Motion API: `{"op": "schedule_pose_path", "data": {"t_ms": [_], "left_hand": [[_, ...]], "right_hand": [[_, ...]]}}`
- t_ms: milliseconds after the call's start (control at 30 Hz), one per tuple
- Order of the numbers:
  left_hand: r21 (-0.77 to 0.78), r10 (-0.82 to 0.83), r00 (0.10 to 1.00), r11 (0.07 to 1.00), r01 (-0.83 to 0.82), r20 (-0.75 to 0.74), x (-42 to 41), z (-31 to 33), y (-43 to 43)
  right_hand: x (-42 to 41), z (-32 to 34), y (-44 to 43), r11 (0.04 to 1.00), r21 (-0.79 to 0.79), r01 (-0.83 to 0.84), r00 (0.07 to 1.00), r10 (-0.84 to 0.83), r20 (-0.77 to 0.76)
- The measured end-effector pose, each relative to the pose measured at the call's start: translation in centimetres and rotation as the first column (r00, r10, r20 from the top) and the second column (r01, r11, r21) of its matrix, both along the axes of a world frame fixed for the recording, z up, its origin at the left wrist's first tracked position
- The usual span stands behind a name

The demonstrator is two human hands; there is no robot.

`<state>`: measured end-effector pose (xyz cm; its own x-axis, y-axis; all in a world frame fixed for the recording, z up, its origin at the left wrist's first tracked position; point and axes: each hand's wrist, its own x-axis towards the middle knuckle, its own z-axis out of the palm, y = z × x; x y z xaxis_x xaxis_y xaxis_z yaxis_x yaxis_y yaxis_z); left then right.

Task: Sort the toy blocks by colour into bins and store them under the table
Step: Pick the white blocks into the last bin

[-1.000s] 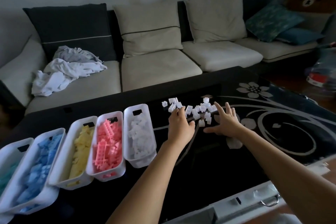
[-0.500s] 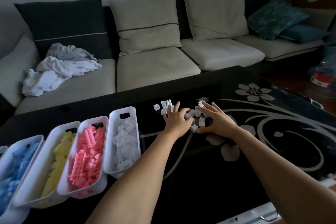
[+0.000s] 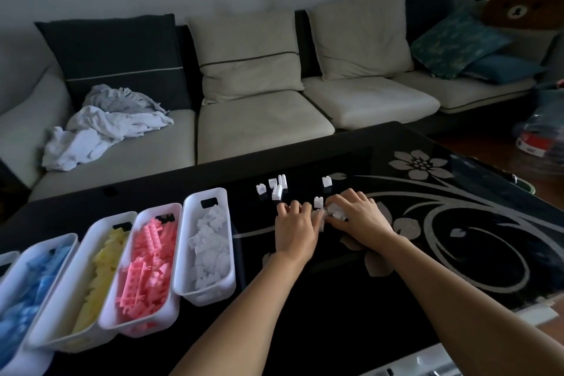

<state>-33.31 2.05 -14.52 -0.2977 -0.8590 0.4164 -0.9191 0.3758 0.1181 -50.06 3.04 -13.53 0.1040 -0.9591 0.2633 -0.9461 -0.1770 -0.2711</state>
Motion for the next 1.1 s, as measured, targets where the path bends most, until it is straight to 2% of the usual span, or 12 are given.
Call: {"op": "schedule_pose_path", "data": {"t_ms": [233,400,467,533,633,667,733,800,833,867,933,1100], "left_hand": [[0.06,-0.01,0.997,0.998,0.015,-0.081,1.6,-0.6,2.9],[0.074,-0.021,0.991,0.997,0.031,-0.129,2.4,-0.4,3.7],[0.12,-0.021,0.989,0.992,0.039,-0.147,2.8,0.1,4.2],[0.14,-0.043,0.969,0.987,0.079,-0.243,3.0,1.6,5.0],[0.065,-0.076,0.91,0.992,0.112,-0.407,3.8,5.6,6.0],[0.039,-0.06,0.891,0.995,0.087,-0.451,4.3,7.1,6.0],[0.041,0.01,0.856,0.999,0.013,-0.517,6.6,9.5,5.6],[0.13,0.12,0.834,0.99,-0.059,-0.538,9.4,10.7,5.1],[0.172,0.176,0.834,0.98,-0.099,-0.523,10.9,10.7,4.8],[0.202,0.217,0.838,0.971,-0.13,-0.501,12.0,10.6,4.6],[0.272,0.275,0.84,0.949,-0.159,-0.468,13.9,10.2,4.7],[0.434,0.319,0.829,0.895,-0.104,-0.459,15.0,9.3,6.0]], "right_hand": [[1.4,0.1,2.9,0.962,-0.04,0.271,0.963,-0.271,0.002],[2.1,0.4,5.0,0.948,0.004,0.318,0.948,-0.318,0.03],[2.2,0.5,5.6,0.949,0.023,0.315,0.945,-0.316,0.087],[2.2,0.7,6.1,0.947,0.047,0.317,0.912,-0.318,0.257],[1.8,1.5,6.1,0.934,0.131,0.331,0.68,-0.332,0.653],[1.7,1.8,5.9,0.937,0.178,0.301,0.525,-0.319,0.789],[2.2,2.8,5.9,0.945,0.292,0.147,0.107,-0.308,0.945],[3.0,4.1,5.8,0.95,0.307,-0.054,-0.348,-0.306,0.886],[3.7,4.9,5.7,0.947,0.288,-0.141,-0.502,-0.32,0.804],[4.3,5.6,5.8,0.941,0.269,-0.205,-0.578,-0.339,0.743],[6.2,7.2,5.5,0.911,0.259,-0.321,-0.563,-0.403,0.721],[12.8,10.1,3.2,0.83,0.273,-0.486,-0.339,-0.467,0.817]]}}
